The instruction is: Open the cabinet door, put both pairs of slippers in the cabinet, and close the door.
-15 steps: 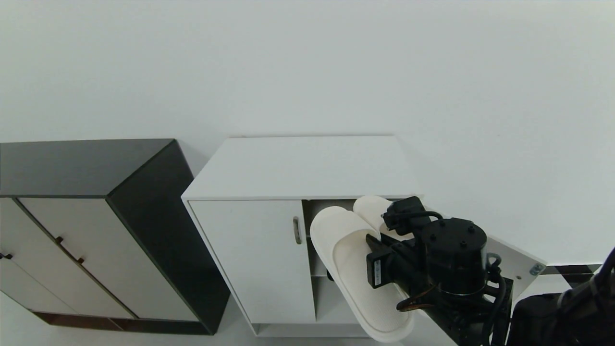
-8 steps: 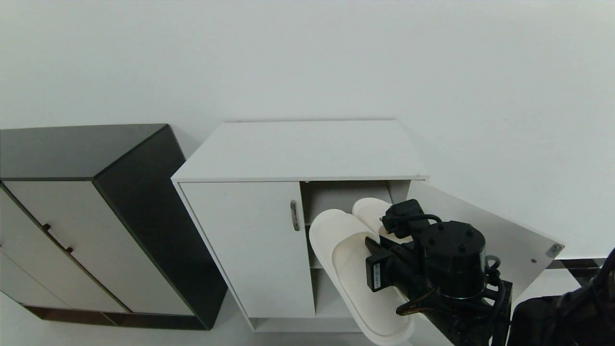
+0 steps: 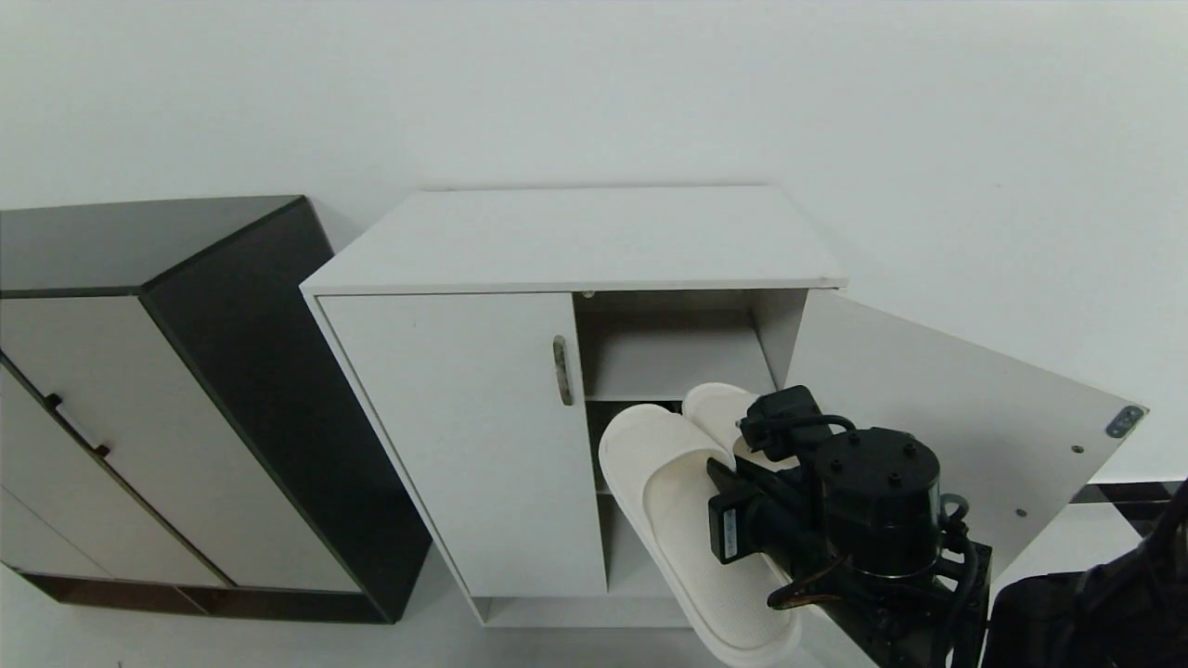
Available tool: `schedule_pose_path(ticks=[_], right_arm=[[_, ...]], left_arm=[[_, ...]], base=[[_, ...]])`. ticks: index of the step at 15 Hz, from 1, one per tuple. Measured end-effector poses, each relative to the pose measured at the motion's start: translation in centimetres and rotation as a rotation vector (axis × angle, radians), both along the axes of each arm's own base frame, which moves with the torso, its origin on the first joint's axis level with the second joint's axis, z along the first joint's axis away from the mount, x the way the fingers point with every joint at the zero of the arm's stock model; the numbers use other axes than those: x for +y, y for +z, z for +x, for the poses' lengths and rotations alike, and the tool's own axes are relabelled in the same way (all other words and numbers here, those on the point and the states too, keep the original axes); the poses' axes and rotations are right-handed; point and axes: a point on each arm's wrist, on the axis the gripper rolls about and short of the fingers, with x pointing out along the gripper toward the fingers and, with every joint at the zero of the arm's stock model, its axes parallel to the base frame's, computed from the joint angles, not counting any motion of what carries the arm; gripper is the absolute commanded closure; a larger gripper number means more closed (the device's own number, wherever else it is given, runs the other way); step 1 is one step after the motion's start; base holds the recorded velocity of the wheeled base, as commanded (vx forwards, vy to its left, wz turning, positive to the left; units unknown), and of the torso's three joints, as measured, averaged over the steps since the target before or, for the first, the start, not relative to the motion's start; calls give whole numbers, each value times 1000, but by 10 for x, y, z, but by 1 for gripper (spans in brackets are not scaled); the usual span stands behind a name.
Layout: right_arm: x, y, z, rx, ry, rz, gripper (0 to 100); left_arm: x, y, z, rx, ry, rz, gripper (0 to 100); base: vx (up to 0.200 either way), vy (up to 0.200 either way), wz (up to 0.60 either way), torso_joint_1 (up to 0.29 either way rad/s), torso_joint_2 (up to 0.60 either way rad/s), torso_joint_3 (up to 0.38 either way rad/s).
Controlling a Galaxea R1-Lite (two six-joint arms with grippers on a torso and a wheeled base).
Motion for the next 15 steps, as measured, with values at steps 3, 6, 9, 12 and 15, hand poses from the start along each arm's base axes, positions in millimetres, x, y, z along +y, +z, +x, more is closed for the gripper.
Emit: schedule_pose_path(ticks=[3, 6, 9, 12, 15], right_arm=[[2, -4, 1, 8, 2, -8, 100], [3, -7, 1, 19, 20, -13, 100], [3, -8, 1, 21, 21, -13, 100], [2, -9, 1, 21, 18, -21, 100], [0, -10, 1, -1, 19, -84, 100]], left_arm=[[0, 0, 0, 0, 0, 0, 100], [0, 0, 0, -1, 0, 0, 100], [0, 0, 0, 0, 0, 0, 100], [0, 0, 0, 0, 0, 0, 100], [0, 0, 0, 0, 0, 0, 100]], base=[[0, 0, 0, -173, 494, 317], [0, 0, 0, -155, 479, 325], [0, 0, 0, -124, 463, 343], [0, 0, 0, -95, 450, 352], [0, 0, 0, -35, 222, 176]])
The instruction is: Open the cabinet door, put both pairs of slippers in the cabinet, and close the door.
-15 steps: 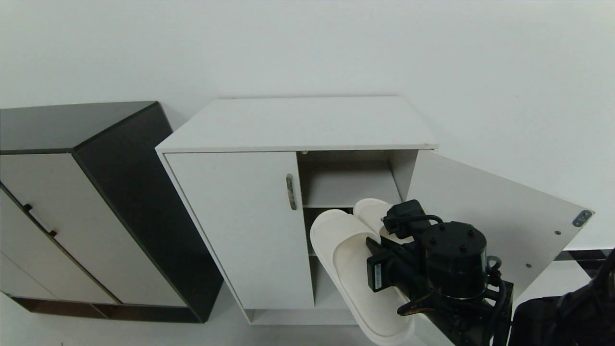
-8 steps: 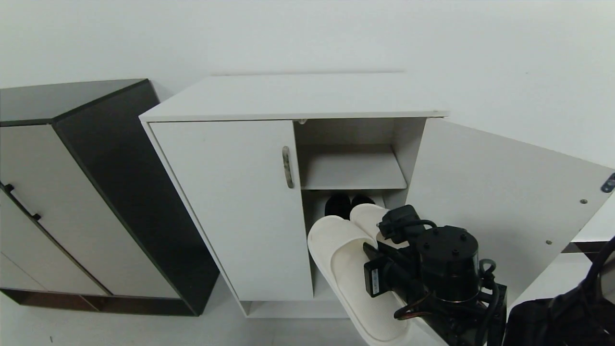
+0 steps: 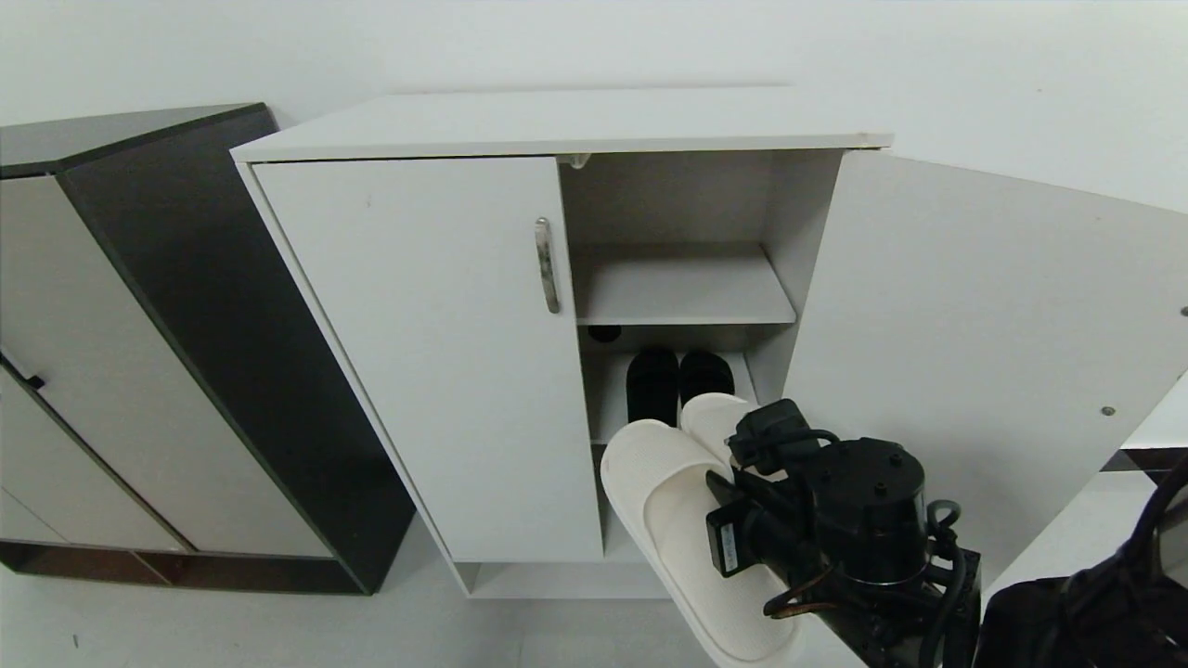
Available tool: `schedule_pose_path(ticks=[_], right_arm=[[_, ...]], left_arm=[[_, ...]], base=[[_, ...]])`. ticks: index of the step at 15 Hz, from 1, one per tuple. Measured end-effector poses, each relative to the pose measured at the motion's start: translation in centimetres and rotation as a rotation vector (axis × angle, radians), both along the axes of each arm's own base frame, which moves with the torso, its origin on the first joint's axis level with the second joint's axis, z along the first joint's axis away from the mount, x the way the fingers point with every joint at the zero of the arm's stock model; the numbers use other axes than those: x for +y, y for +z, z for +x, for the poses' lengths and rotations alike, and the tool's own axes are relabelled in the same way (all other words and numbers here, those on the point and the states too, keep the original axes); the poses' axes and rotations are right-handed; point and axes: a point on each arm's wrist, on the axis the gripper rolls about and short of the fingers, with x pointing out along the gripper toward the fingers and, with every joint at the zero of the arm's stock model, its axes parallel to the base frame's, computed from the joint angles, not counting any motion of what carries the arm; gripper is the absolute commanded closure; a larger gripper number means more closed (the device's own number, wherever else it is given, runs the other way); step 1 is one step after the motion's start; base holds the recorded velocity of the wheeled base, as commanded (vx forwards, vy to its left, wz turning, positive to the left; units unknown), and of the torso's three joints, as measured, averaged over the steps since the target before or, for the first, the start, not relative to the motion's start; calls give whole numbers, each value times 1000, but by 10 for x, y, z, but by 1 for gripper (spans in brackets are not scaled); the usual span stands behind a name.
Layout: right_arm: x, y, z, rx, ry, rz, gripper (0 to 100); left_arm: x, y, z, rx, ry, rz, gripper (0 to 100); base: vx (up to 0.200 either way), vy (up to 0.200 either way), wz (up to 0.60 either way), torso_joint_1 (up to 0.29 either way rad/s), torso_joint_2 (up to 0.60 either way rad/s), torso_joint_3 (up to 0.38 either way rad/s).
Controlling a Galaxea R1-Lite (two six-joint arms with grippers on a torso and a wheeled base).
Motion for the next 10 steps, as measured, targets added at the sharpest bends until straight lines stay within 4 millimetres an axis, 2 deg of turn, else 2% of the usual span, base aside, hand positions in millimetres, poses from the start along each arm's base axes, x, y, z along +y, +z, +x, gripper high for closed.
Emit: schedule_pose_path(ticks=[3, 4, 10], right_arm=[[5, 6, 5, -13, -71, -36, 100], [11, 13, 11, -8, -115, -23, 100], [41, 81, 31, -1, -379, 96, 100]], left_arm=[[0, 0, 0, 0, 0, 0, 100], [0, 0, 0, -1, 0, 0, 100], [0, 0, 0, -1, -2, 20, 100]], base=[[0, 0, 0, -2, 22, 19], [0, 0, 0, 0, 0, 0], [0, 0, 0, 0, 0, 0]])
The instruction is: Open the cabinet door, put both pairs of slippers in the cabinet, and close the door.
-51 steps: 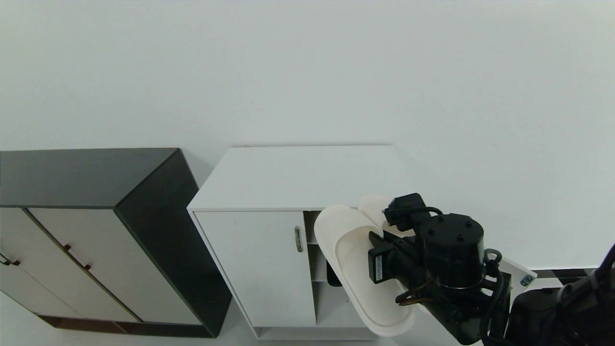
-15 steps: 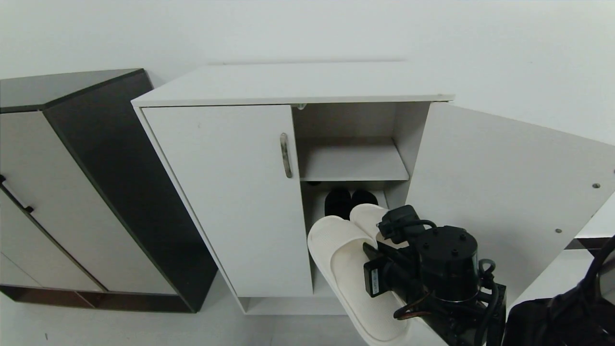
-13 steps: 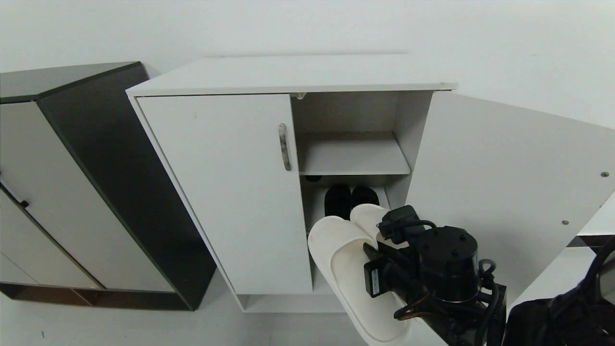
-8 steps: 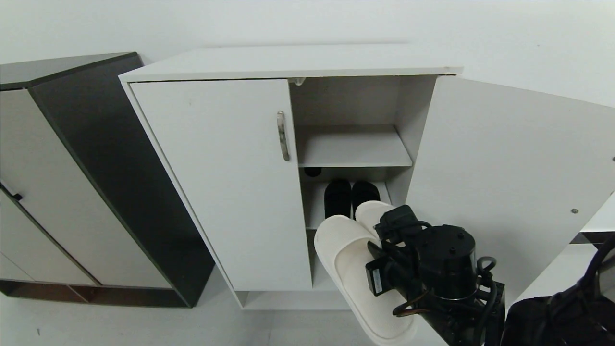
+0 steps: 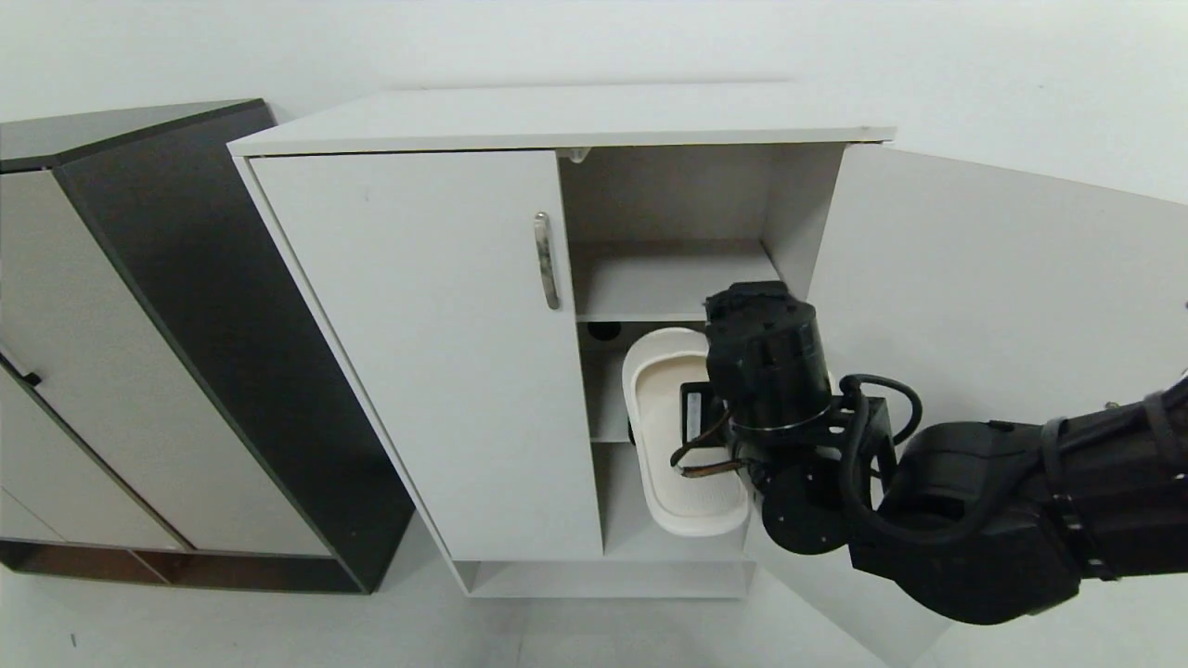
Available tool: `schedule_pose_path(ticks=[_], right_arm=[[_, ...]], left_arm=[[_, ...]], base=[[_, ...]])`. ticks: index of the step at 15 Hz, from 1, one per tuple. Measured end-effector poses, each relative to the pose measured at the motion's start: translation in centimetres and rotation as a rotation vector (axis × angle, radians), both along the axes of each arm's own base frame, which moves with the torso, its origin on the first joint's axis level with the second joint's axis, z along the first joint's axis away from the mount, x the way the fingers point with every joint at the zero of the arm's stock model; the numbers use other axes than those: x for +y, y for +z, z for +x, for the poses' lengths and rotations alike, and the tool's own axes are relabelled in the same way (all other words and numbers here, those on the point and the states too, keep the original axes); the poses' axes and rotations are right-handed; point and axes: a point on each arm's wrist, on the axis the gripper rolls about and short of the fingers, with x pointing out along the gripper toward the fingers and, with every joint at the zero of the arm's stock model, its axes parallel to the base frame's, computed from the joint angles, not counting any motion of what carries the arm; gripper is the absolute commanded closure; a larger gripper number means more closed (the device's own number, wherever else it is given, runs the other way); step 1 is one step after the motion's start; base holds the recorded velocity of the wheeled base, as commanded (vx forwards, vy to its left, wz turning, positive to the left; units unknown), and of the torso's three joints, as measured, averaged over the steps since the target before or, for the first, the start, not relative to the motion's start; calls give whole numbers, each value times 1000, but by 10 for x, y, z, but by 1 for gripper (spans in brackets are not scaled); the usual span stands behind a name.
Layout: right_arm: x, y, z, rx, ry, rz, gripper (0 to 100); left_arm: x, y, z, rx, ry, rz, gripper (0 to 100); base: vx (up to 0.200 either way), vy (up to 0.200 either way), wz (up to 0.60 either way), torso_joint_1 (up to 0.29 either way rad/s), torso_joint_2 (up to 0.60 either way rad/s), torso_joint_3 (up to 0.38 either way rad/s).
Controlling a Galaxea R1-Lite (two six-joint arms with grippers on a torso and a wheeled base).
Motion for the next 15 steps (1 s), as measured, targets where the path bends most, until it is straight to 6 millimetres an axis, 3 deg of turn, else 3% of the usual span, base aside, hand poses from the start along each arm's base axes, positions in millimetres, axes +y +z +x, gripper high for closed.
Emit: schedule_pose_path(ticks=[3, 9, 15], right_arm=[[2, 15, 6, -25, -13, 35, 100], [5, 13, 13, -10, 43, 43, 100], [9, 3, 24, 1, 25, 26, 100]], left_arm=[[0, 0, 0, 0, -1, 7, 100], [0, 0, 0, 1, -1, 7, 100], [0, 0, 0, 2, -1, 7, 100]], base=[[0, 0, 0, 0, 0, 0], [0, 0, 0, 0, 0, 0], [200, 0, 0, 2, 4, 5]])
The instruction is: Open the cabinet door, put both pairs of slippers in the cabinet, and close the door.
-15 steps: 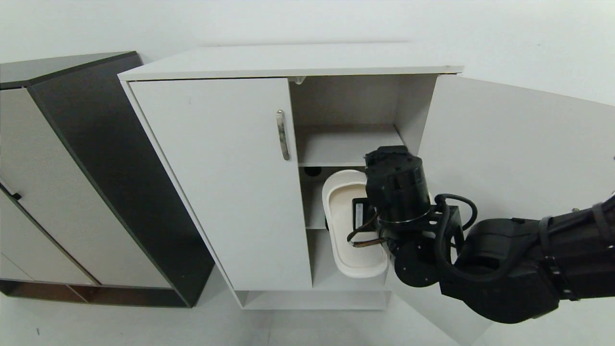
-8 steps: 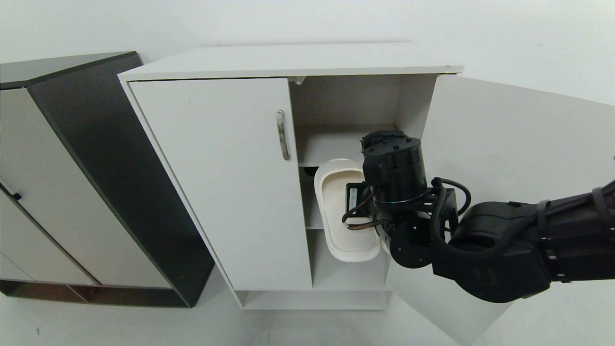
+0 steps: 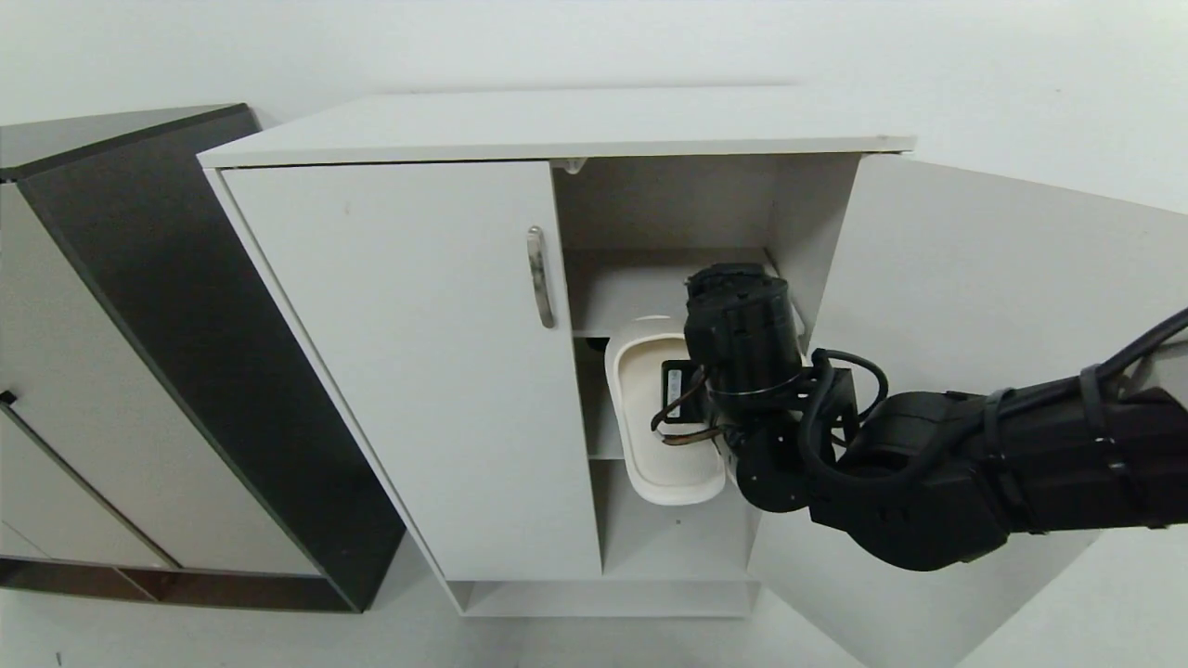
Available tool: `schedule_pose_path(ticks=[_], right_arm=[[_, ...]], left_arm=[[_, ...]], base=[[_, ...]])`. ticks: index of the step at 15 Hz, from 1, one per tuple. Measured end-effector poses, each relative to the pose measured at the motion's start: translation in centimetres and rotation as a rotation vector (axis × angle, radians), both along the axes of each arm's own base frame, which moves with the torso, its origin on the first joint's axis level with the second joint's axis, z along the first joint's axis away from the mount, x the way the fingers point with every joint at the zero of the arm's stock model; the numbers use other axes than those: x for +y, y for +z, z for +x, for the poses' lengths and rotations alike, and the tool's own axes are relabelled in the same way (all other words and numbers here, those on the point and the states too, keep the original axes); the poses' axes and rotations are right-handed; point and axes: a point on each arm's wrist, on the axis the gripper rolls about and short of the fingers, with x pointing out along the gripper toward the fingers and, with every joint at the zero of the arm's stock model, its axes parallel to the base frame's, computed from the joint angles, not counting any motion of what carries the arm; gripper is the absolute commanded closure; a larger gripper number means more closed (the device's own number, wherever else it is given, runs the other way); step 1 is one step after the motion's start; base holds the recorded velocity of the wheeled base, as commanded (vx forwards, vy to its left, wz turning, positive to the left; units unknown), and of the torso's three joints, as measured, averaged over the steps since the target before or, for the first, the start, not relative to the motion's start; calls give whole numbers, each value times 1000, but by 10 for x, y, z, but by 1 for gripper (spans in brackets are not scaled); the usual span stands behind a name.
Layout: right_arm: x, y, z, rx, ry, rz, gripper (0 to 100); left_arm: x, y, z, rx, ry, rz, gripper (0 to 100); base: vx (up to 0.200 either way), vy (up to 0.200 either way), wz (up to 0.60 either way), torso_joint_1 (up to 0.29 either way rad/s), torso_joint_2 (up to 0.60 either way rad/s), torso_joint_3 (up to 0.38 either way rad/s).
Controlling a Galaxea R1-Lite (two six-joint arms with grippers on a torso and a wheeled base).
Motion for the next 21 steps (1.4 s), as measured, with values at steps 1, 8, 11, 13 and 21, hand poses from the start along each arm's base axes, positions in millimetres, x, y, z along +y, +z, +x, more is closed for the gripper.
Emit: schedule_pose_path(ticks=[1, 8, 11, 13, 21], right_arm=[[0, 0, 1, -2, -2, -3, 100], [3, -1, 2, -11, 4, -23, 100], [7, -2, 6, -24, 1, -12, 100], [9, -2, 10, -31, -1, -11, 100], [12, 15, 54, -61, -62, -11, 100]], left_arm=[[0, 0, 0, 1, -1, 0, 100], [0, 0, 0, 0, 0, 0, 100], [0, 0, 0, 1, -2, -1, 100], [0, 0, 0, 1, -2, -1, 100], [0, 0, 0, -1, -2, -6, 100]], base=[[200, 0, 0, 12, 2, 2], [143, 0, 0, 1, 3, 0], [0, 0, 0, 0, 0, 0], [0, 0, 0, 0, 0, 0], [0, 0, 0, 0, 0, 0]])
